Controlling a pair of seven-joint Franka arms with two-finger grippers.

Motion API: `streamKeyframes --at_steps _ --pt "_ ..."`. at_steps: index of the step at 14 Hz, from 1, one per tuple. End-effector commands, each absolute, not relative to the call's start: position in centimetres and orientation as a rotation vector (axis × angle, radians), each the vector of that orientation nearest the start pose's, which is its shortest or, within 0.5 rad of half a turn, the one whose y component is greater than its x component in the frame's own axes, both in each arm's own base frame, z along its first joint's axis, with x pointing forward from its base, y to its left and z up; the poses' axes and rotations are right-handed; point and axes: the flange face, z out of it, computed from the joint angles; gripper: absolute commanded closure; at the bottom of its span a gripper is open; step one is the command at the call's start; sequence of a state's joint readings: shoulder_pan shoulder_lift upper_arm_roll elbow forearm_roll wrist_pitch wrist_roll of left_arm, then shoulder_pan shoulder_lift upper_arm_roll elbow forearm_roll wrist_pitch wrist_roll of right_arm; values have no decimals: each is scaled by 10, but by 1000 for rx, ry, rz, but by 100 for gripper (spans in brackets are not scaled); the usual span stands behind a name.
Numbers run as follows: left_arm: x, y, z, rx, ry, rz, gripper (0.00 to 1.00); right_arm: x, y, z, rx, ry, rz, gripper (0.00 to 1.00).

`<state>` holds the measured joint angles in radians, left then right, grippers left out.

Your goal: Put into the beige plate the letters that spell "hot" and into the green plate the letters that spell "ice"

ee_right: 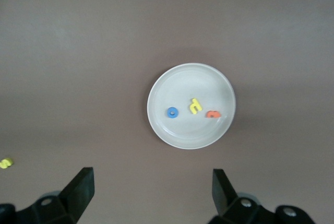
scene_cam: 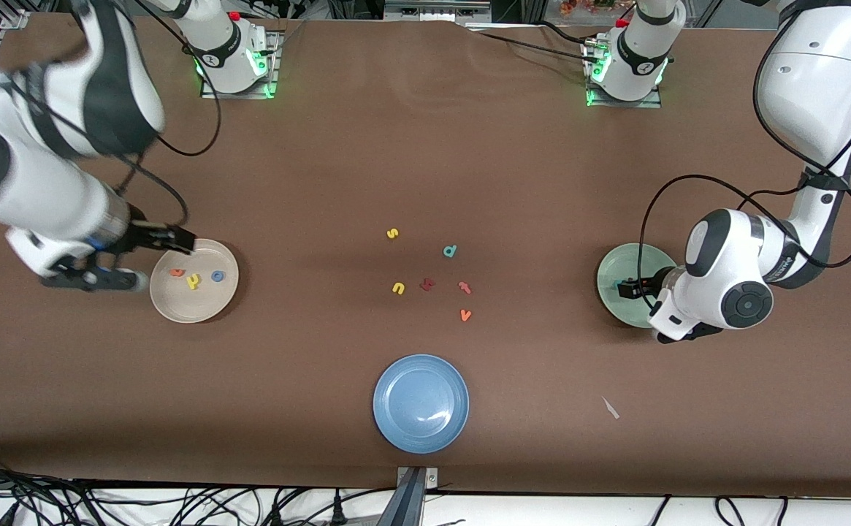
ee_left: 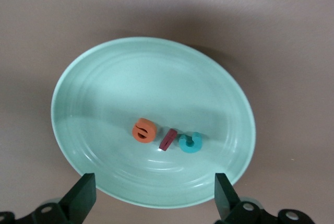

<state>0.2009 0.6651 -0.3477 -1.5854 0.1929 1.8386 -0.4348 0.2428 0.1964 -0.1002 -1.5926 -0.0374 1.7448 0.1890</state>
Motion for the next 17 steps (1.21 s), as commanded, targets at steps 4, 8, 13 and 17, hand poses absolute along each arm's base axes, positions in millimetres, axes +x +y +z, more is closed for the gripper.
streamKeyframes --at_steps 4,8,13,17 --pt "646 -85 371 -3024 -234 380 0 528 41 577 -3192 125 68 0" --pt "639 -91 480 -3018 -238 300 0 519 40 592 -3138 160 181 0" --pt "634 -68 549 -3064 -56 275 0 530 36 586 -3132 175 170 0" --pt "617 -30 577 -3130 86 221 0 543 23 591 -3094 233 207 0"
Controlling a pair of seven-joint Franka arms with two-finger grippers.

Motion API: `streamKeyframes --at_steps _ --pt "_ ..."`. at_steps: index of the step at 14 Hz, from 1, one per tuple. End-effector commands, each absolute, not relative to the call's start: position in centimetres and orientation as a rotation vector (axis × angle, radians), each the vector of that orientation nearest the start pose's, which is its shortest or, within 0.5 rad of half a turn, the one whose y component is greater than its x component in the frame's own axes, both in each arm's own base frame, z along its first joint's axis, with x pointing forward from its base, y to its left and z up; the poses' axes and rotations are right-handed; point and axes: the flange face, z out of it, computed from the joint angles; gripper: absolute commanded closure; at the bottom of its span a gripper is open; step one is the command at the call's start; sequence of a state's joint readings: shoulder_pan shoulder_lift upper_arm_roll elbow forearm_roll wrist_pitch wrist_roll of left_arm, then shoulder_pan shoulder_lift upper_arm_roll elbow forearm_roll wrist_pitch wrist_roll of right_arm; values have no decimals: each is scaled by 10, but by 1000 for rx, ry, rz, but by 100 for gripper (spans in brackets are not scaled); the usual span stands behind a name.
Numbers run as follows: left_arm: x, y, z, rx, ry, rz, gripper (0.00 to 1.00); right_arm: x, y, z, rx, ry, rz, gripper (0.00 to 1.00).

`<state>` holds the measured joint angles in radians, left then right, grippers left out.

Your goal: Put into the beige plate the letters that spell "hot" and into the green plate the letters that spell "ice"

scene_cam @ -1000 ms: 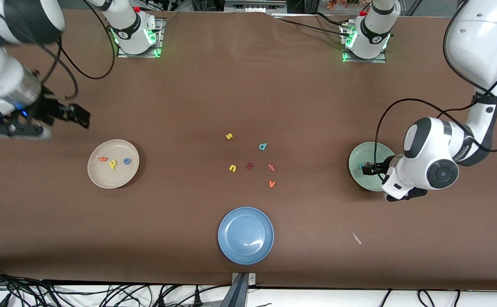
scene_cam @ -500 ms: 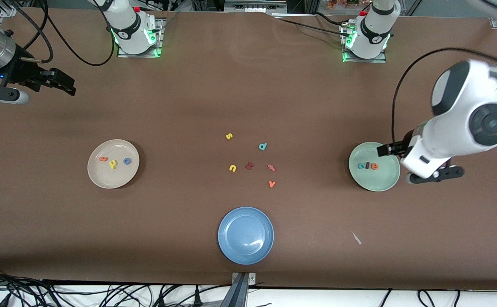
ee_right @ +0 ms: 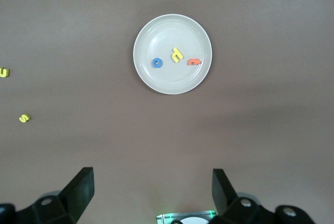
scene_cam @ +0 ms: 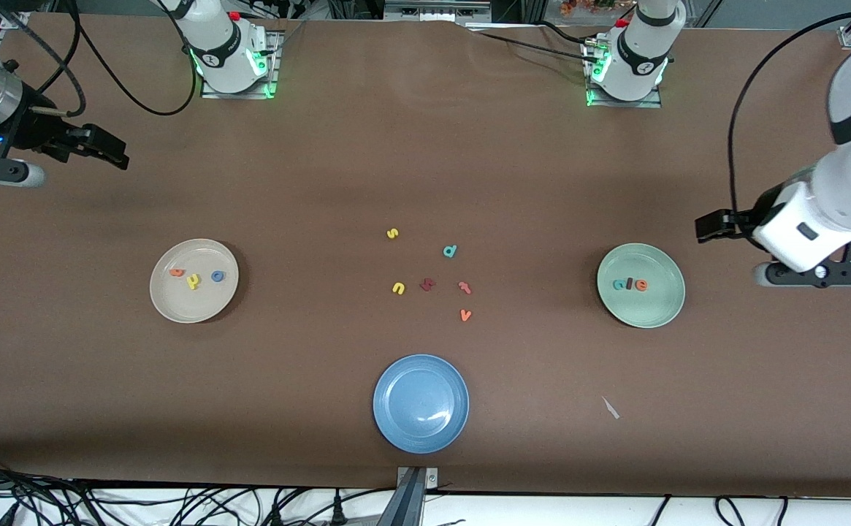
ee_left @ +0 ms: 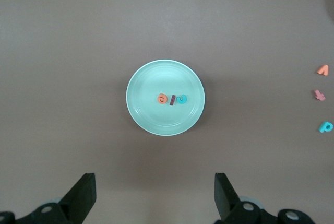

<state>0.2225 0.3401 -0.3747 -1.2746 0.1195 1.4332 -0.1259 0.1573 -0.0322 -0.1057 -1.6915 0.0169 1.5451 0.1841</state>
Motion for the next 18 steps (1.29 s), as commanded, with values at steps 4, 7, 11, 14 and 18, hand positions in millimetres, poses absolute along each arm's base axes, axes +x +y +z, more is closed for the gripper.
streamKeyframes --at_steps 4,7,11,14,18 --pt "581 -26 573 -3155 107 73 0 544 25 593 -3094 242 198 0" --pt "556 -35 567 -3142 105 3 0 545 24 593 -3098 248 183 0" --pt "560 -40 577 -3139 120 -10 0 542 23 600 -3096 236 207 0" --pt "559 -39 582 -3147 115 3 0 541 25 599 -3093 292 234 0" --pt "555 -30 586 -3146 91 61 0 543 21 595 -3094 300 243 0"
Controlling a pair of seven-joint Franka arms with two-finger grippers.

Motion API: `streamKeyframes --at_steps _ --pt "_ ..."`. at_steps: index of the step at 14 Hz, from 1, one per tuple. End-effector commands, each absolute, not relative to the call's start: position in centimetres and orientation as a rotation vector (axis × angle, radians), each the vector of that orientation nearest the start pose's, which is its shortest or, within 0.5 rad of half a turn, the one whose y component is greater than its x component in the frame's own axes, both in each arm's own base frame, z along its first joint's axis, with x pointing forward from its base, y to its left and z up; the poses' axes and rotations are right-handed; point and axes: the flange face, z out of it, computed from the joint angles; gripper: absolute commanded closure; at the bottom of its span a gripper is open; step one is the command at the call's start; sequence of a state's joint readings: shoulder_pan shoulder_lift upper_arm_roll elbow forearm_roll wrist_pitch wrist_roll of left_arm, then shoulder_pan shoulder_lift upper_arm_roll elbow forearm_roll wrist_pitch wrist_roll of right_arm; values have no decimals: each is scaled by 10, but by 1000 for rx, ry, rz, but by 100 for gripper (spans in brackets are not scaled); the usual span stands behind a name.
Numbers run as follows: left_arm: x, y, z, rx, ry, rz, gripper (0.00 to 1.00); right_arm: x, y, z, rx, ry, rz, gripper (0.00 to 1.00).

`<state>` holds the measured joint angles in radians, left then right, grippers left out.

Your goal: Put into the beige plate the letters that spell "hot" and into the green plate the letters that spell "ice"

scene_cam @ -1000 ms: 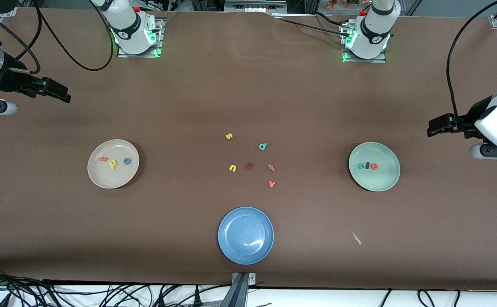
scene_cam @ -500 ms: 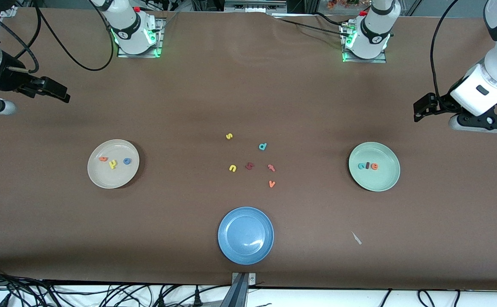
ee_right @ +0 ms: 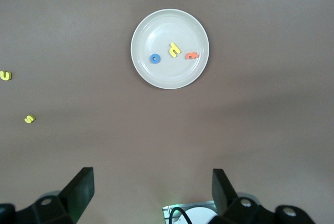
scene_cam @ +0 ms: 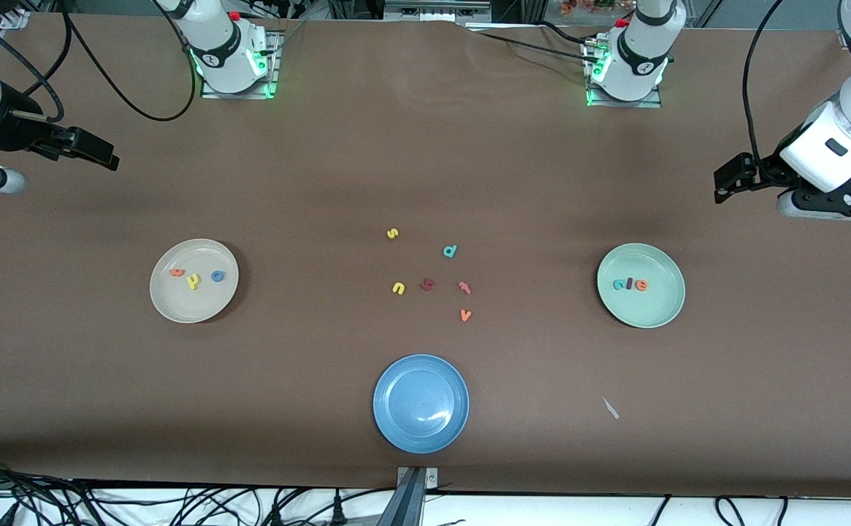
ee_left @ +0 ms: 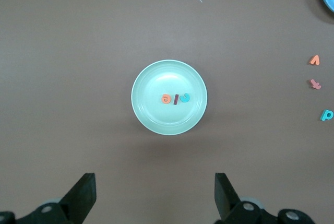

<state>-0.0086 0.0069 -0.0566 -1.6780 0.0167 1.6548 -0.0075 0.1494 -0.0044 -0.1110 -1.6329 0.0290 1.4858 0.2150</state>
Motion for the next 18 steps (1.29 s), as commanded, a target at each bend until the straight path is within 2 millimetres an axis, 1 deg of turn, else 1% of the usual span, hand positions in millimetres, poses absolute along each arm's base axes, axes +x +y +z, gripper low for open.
streamKeyframes --at_steps 1,3,5,10,13,14,16,17,18 --pt "555 -29 586 -3148 88 70 0 543 21 596 -3094 298 243 0" --pt "554 -33 586 -3143 98 73 0 544 14 595 -3088 309 245 0" --pt "555 -30 586 -3144 91 73 0 544 10 596 -3082 322 241 0" --pt "554 -31 587 -3135 82 72 0 544 10 596 -3082 322 243 0" --pt "552 -28 588 -3142 74 94 0 545 9 594 -3082 322 252 0" --pt "549 -28 587 -3140 79 125 0 545 9 594 -3083 301 252 0" --pt "546 -29 594 -3139 84 154 0 546 9 589 -3089 207 280 0" --pt "546 -30 594 -3140 84 157 0 546 7 588 -3090 178 284 0" --pt "546 -31 595 -3140 87 155 0 546 1 588 -3086 166 281 0"
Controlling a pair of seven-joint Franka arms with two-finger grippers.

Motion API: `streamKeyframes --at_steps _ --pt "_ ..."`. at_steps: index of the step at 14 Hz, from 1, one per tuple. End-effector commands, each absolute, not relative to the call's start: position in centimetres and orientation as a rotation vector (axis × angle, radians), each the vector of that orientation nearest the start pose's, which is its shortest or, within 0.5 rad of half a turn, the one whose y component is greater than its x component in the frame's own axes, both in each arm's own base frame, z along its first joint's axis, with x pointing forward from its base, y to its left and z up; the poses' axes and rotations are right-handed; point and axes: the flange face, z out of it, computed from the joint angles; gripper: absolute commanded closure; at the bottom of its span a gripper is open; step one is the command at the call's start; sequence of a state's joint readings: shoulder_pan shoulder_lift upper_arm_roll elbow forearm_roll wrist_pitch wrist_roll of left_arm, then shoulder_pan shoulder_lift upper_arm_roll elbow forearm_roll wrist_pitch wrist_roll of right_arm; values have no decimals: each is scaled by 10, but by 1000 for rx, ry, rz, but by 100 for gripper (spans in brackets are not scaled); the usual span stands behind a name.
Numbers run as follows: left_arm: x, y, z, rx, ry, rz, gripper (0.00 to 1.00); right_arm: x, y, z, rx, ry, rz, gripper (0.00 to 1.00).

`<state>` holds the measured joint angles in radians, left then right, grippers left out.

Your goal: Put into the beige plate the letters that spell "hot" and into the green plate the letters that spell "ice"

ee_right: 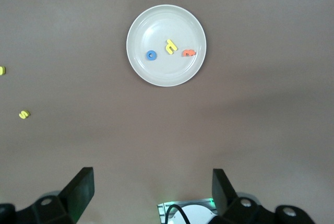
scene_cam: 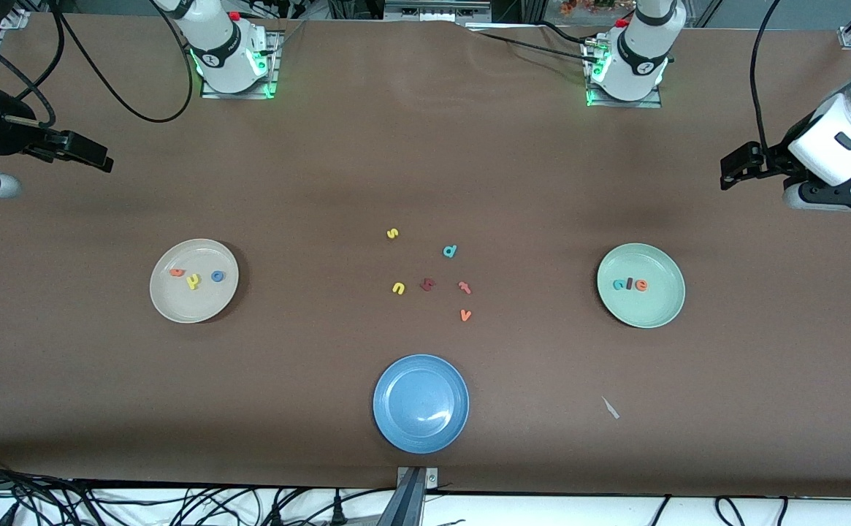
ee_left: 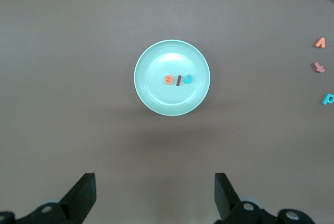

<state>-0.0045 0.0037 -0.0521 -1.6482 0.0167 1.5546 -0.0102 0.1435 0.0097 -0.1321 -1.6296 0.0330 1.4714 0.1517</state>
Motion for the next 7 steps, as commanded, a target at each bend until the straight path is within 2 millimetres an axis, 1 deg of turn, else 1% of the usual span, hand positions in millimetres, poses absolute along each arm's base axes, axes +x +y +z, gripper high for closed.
streamKeyframes --at_steps 1,3,7 --pt "546 -31 594 -3140 89 157 0 547 -1 591 -3085 151 273 0" --pt "546 -32 594 -3140 91 157 0 548 -2 592 -3095 114 270 0" --pt "546 -33 594 -3139 94 157 0 547 -2 591 -3094 114 279 0"
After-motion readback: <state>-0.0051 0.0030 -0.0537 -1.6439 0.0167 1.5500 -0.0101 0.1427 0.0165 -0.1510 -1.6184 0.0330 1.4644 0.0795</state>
